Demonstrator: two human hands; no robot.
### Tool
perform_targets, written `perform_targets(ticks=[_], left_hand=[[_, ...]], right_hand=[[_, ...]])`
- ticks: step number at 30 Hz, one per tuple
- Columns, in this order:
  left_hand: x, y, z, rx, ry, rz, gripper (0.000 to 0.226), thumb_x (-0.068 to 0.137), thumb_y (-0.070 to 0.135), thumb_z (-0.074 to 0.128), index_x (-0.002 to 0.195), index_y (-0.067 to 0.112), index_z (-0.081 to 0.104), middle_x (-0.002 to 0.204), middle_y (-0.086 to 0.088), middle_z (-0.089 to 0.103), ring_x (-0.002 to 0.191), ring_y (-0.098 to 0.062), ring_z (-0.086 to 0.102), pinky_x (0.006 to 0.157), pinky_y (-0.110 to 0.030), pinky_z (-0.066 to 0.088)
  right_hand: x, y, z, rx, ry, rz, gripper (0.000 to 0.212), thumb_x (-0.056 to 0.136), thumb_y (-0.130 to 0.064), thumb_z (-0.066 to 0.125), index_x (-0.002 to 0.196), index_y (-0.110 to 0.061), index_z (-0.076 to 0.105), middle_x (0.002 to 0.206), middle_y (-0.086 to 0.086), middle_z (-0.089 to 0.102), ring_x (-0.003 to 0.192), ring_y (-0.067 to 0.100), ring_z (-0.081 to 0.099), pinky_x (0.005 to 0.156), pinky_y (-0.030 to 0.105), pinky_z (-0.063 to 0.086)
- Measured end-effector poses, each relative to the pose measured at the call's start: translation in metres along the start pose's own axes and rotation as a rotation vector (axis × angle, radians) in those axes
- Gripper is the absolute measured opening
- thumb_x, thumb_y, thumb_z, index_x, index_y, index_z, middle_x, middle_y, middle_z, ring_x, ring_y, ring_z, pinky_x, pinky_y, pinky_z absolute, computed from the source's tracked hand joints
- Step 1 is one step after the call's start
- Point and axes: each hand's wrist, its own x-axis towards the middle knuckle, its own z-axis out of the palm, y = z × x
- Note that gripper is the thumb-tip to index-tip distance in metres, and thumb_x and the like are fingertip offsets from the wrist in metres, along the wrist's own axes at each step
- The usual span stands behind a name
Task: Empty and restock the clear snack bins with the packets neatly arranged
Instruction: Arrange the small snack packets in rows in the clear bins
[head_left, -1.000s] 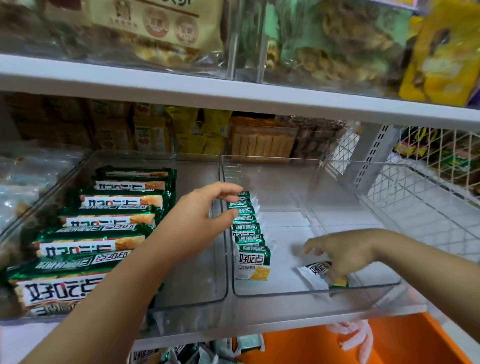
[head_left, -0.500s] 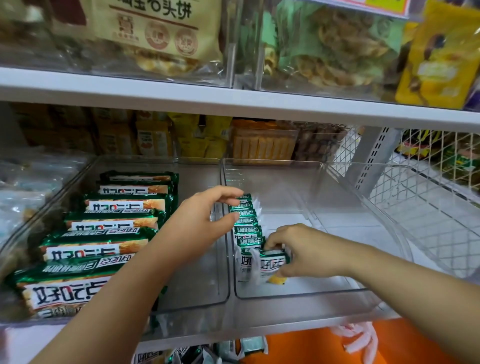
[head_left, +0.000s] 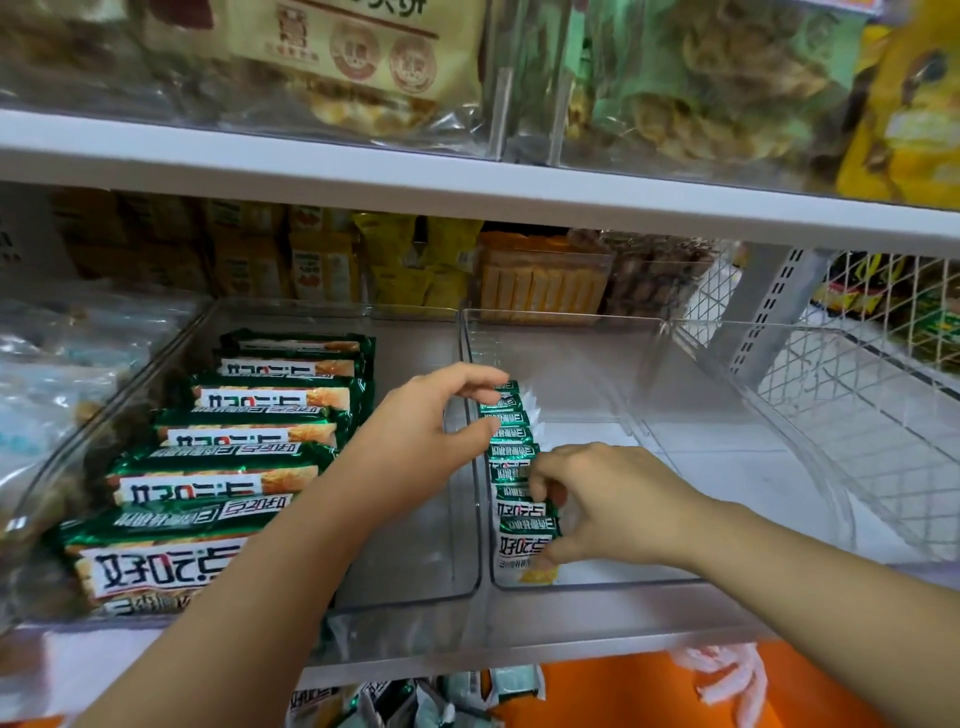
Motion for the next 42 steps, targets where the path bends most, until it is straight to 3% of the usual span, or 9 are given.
perform_targets(ticks=[6,9,13,16,20,29,34,39,42], left_hand=[[-0.006,0.005,0.001,0.048,0.09,0.045,0.029,0.091,0.021,0.062,0.112,0.04,0.056,0.111,0.022,0.058,0.098,0.016,0.049,0.081,0.003,0.031],[-0.025,0.016,-0.003,0.151,0.142,0.104,0.025,0.092,0.017,0.06,0.114,0.029,0.062,0.108,0.018,0.057,0.088,0.018,0.045,0.079,0.009,0.025],[-0.07,0.033,-0.024,0.26,0.103,0.159,0.022,0.093,0.013,0.056,0.111,0.022,0.066,0.102,0.013,0.059,0.091,0.008,0.047,0.08,0.003,0.033],[-0.113,0.031,-0.038,0.394,0.013,0.213,0.02,0.093,0.014,0.055,0.107,0.021,0.068,0.096,0.012,0.06,0.086,-0.001,0.053,0.083,-0.024,0.048],[-0.183,0.004,-0.044,0.529,-0.219,0.329,0.025,0.09,0.028,0.045,0.102,0.023,0.066,0.095,0.009,0.065,0.08,-0.013,0.062,0.064,-0.029,0.052],[-0.237,-0.116,-0.038,0.657,-0.719,-0.467,0.055,0.095,0.043,0.053,0.144,0.034,0.03,0.142,0.001,0.044,0.117,-0.017,0.052,0.094,-0.033,0.045],[-0.249,-0.151,-0.01,0.49,-0.845,-0.593,0.082,0.089,0.044,0.062,0.151,0.032,0.01,0.154,-0.006,0.019,0.127,-0.024,0.045,0.098,-0.035,0.044],[-0.26,-0.172,0.016,0.5,-0.876,-0.728,0.107,0.081,0.054,0.068,0.148,0.041,-0.014,0.16,-0.005,-0.005,0.132,-0.031,0.042,0.1,-0.044,0.044],[-0.263,-0.178,0.025,0.474,-0.905,-0.795,0.118,0.077,0.053,0.072,0.141,0.048,-0.027,0.158,-0.006,-0.018,0.133,-0.031,0.041,0.096,-0.04,0.042]], right_hand=[[-0.026,-0.011,-0.015,0.173,0.184,0.083,0.021,0.081,-0.043,0.068,0.083,-0.034,0.049,0.085,-0.014,0.06,0.077,0.003,0.052,0.068,0.025,0.043],[-0.043,-0.025,-0.02,0.16,0.25,0.064,0.016,0.084,-0.039,0.065,0.082,-0.034,0.05,0.081,-0.016,0.059,0.068,-0.001,0.048,0.059,0.02,0.036],[-0.072,-0.049,-0.016,0.267,0.342,0.06,0.008,0.083,-0.032,0.067,0.08,-0.03,0.06,0.071,-0.016,0.06,0.06,-0.005,0.05,0.054,0.014,0.034],[-0.09,-0.074,0.002,0.388,0.37,0.017,0.008,0.081,-0.026,0.069,0.076,-0.027,0.063,0.067,-0.012,0.06,0.059,0.0,0.051,0.059,0.022,0.041],[-0.099,-0.112,0.039,0.417,0.153,-0.078,0.008,0.086,-0.027,0.066,0.081,-0.026,0.06,0.07,-0.014,0.056,0.067,0.002,0.052,0.062,0.022,0.044],[-0.059,-0.133,0.158,0.57,-0.499,0.087,0.066,0.086,-0.035,0.068,0.142,-0.024,0.035,0.137,0.003,0.046,0.102,0.012,0.051,0.083,0.023,0.041],[-0.037,-0.135,0.228,0.687,-0.614,0.17,0.104,0.078,-0.035,0.076,0.153,-0.029,0.004,0.159,0.001,0.014,0.122,0.015,0.047,0.091,0.019,0.039],[-0.018,-0.125,0.272,0.637,-0.625,0.231,0.134,0.052,-0.06,0.082,0.147,-0.045,-0.011,0.16,-0.003,-0.011,0.147,0.021,-0.008,0.119,0.045,0.013],[-0.016,-0.124,0.279,0.707,-0.682,0.147,0.132,0.053,-0.061,0.08,0.148,-0.043,-0.009,0.16,-0.008,-0.006,0.147,0.019,0.001,0.119,0.043,0.016]])
